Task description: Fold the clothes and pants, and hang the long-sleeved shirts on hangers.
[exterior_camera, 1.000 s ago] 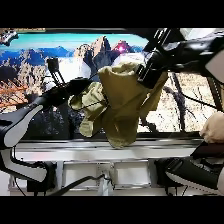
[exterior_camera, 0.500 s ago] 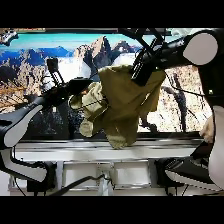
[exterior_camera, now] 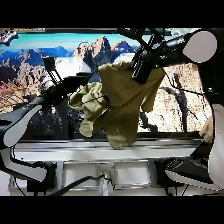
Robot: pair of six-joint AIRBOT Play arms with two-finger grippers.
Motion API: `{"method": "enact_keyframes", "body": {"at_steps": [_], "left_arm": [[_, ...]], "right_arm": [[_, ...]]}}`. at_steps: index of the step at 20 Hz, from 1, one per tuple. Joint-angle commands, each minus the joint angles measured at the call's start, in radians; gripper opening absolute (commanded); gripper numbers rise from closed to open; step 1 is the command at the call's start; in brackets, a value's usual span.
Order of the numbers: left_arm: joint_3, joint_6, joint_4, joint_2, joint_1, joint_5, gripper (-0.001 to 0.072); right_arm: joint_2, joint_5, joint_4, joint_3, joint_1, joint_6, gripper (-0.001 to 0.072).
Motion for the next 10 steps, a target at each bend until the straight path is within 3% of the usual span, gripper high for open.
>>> {"method": "enact_keyframes", "body": {"at_steps": [1,7,9,10], "left_arm": [[0.0,0.0,-0.235,-0.001,0.024,0.098,0.0647],[0.0,0.031,-0.698,0.0,0.029,0.417,0.067],[0.007,0.055,-0.83,0.0,0.05,0.449,0.0629],[0.014,0.038,-0.829,0.005,0.079,0.436,0.0366]], "right_arm": [[0.016,0.0,0.008,0.001,0.0,-0.01,0.0023],[0.049,0.002,0.013,0.001,0.026,-0.006,0.0023],[0.056,0.003,0.017,0.001,0.025,0.013,0.0023],[0.058,0.003,0.012,0.001,0.025,0.028,0.0023]]}}
